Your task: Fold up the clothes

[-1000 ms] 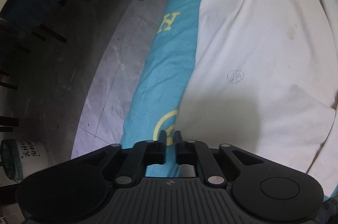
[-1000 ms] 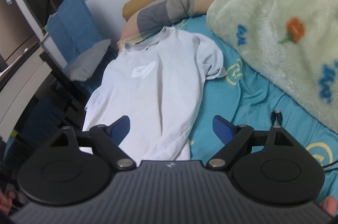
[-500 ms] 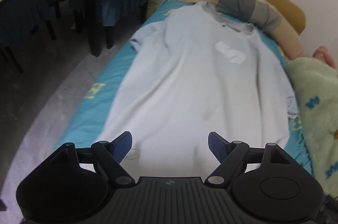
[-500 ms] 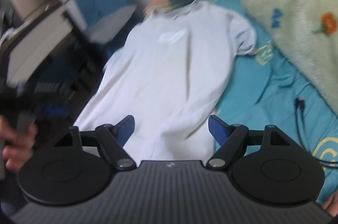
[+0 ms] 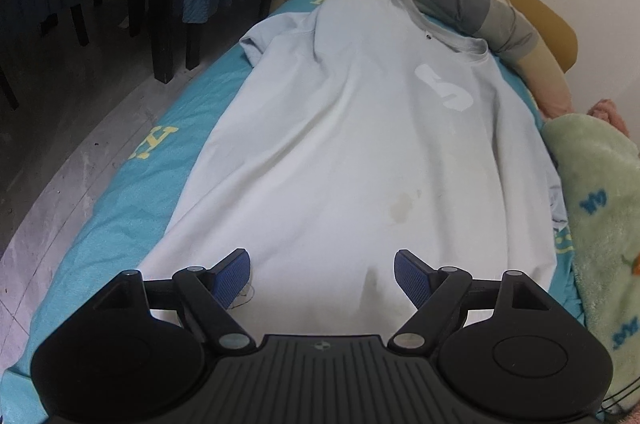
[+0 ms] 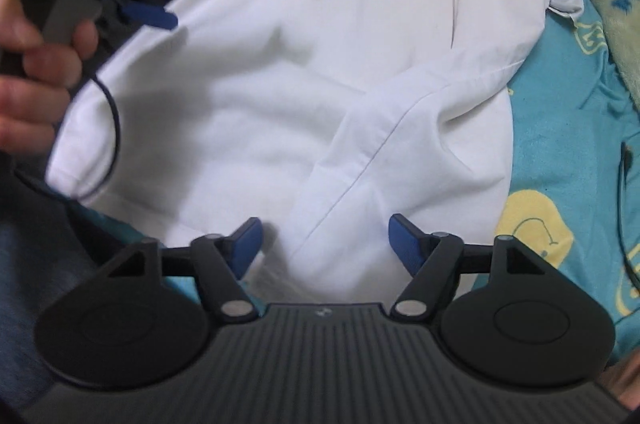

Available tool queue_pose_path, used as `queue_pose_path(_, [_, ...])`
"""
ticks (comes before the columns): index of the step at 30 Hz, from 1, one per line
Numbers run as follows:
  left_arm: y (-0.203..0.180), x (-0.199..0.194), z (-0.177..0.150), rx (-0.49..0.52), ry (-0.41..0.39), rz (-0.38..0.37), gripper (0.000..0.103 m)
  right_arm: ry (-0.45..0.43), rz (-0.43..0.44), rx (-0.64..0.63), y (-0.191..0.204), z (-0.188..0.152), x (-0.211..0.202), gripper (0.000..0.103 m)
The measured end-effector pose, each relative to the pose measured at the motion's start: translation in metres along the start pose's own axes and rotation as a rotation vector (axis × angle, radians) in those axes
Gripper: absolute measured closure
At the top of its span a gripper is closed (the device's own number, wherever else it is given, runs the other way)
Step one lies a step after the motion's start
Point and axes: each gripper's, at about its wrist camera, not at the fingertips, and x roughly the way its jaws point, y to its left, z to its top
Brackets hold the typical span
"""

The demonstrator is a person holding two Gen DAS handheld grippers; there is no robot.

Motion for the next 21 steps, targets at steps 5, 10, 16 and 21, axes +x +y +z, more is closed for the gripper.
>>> queue_pose_path(5, [0.018,0.021,0.001,-0.016,0.012,-0.034,0.022,0.040,-0.025,-0.011,-0.009,0.000,-0.015,0.092])
queue_pose_path(10, [0.037,0.045,0.005,-0.002,0.011,-0.038,0.022,0.050,0.006,0.085,-0.034,-0.004,-0.052,0.094])
queue_pose_path(16, [0.030,0.050,-0.006,0.051,0.044,-0.014,0.022,0.037,-0.022,0.163,-0.062,-0.011,-0.083,0.099])
queue_pose_path(21, [0.026,0.050,-0.013,0.087,0.059,-0.001,0.022,0.056,-0.087,0.209,-0.093,-0.016,-0.105,0.099])
